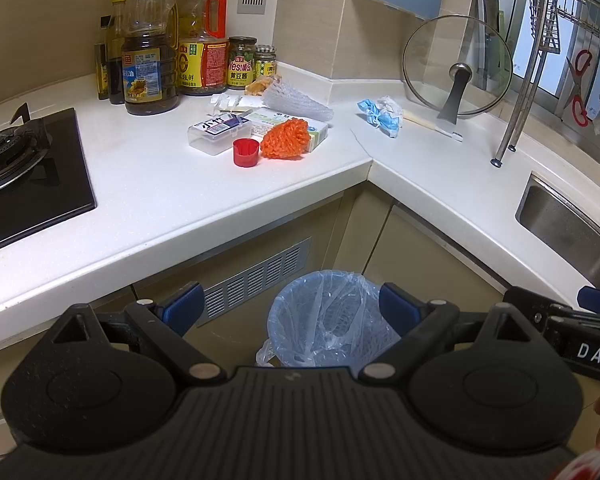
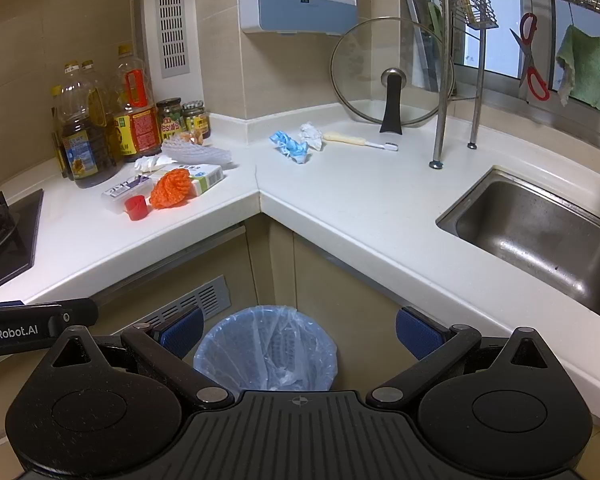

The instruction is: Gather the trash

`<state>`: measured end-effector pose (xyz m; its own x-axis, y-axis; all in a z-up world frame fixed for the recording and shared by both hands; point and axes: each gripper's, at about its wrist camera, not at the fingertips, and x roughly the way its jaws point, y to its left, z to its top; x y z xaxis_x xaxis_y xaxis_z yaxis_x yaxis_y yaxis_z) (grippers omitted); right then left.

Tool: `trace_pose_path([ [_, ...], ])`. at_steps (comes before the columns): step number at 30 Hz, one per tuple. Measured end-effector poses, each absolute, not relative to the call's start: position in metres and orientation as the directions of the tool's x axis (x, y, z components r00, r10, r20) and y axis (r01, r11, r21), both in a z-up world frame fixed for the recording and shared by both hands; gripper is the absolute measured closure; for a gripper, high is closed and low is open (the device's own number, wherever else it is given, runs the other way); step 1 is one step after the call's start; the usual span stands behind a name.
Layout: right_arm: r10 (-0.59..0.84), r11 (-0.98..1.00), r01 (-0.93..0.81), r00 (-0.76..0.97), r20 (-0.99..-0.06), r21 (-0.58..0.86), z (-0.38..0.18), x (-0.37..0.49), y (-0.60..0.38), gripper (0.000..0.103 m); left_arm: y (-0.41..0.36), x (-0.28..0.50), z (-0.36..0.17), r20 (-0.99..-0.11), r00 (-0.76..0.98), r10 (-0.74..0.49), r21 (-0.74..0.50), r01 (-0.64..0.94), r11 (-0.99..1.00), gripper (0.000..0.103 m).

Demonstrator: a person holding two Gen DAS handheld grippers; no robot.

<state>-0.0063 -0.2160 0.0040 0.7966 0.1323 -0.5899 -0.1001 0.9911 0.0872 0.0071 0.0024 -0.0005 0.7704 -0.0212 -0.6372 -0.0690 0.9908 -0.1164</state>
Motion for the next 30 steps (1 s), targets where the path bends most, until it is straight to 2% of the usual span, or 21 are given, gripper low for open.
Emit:
trace_pose_path([
  [30,0.133,0.991,-0.100,0.796,-0.590,0.088,0.0032,-0.0048,-0.2174,0.001,0.0018,0.0063,-0.0006,-0.637,0.770,-0.024,-0.120,-0.069,0.990,0.010],
])
